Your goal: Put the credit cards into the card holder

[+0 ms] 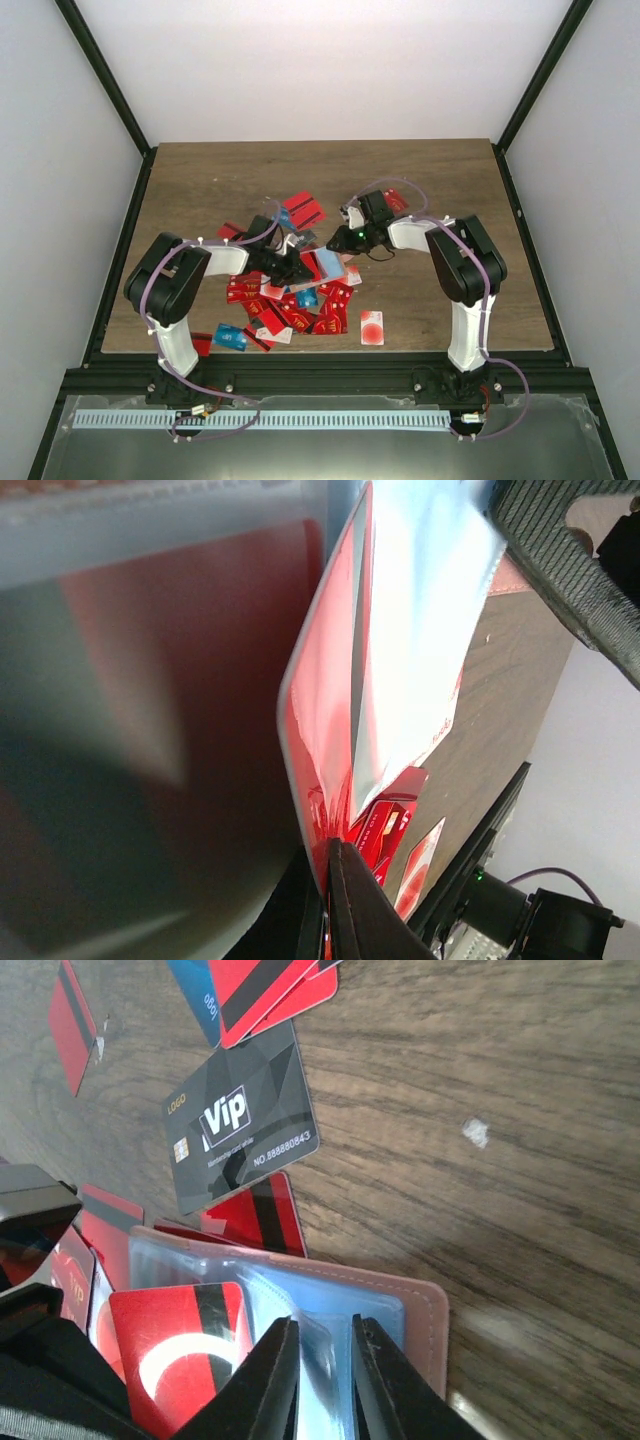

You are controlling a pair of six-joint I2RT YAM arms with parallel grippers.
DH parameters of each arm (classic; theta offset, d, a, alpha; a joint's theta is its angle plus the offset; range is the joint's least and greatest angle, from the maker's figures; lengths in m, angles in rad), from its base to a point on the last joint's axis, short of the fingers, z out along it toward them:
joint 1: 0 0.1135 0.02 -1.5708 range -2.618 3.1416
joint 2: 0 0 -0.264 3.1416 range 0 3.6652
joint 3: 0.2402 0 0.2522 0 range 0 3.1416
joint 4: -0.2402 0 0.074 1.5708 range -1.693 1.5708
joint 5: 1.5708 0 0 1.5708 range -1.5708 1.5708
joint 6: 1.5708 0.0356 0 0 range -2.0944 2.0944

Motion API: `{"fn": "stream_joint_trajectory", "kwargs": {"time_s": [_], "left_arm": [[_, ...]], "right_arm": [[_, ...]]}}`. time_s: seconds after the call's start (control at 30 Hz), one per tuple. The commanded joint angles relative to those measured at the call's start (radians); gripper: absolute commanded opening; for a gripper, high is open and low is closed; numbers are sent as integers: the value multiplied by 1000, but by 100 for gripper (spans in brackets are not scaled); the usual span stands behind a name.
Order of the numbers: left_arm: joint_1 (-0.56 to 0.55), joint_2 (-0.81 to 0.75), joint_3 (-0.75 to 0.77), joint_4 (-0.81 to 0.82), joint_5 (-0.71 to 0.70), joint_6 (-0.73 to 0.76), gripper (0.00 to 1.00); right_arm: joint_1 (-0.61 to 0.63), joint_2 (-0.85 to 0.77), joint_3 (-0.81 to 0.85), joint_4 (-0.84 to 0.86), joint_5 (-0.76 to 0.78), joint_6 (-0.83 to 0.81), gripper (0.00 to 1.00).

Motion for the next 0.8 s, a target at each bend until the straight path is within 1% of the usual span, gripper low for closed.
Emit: {"fn": "stream_joint_trajectory", "kwargs": {"time_s": [0.0,0.17,0.2,0.4,0.77], "left_arm": [[-3,35,-26,-64,-29,20,4],[-2,37,-29,-63,-29,22,4],[-3,37,-29,-63,-29,22,4],[-2,12,-29,-91,-17,34,4],[1,30,-22,-128,49,61,4]], "right_arm": [[18,10,0,-6,-47,2,13],[18,20,-6,3,-50,9,2],[19,22,-7,2,-45,12,1],[16,19,-23,-11,31,7,1],[12,11,-44,15,26,5,1]]}}
